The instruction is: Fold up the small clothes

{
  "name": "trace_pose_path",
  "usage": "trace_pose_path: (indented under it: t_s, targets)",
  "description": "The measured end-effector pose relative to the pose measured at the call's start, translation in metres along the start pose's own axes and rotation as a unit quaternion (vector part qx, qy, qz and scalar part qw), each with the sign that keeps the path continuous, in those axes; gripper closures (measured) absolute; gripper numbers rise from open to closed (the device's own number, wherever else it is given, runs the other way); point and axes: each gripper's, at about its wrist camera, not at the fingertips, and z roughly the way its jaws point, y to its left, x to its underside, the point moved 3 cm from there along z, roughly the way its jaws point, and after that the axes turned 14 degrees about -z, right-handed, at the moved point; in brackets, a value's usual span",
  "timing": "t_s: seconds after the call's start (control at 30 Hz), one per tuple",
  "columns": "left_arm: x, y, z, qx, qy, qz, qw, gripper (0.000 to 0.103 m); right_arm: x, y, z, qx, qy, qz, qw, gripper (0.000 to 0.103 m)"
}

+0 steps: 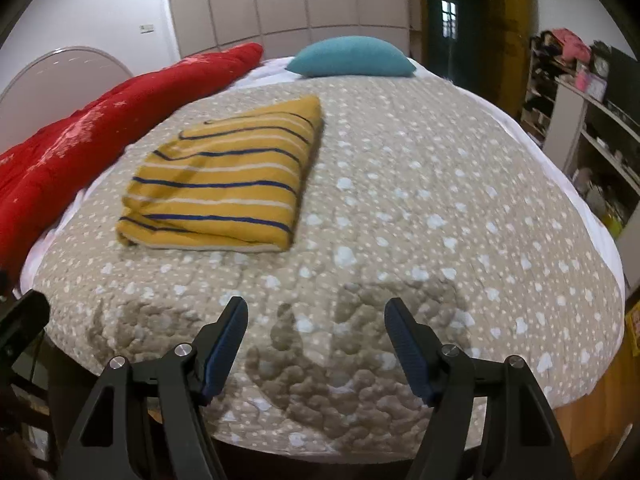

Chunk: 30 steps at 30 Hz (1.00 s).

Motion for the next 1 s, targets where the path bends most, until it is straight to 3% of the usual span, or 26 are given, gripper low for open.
trace_pose_path:
  t_s: [1.0]
  targets:
    - [0.007,0.010,0.016,-0.011,0.041,-0.020,0.9989,0.000,0.009,0.011,0.007,0.002,0.017,-0.025,1.000,0.024]
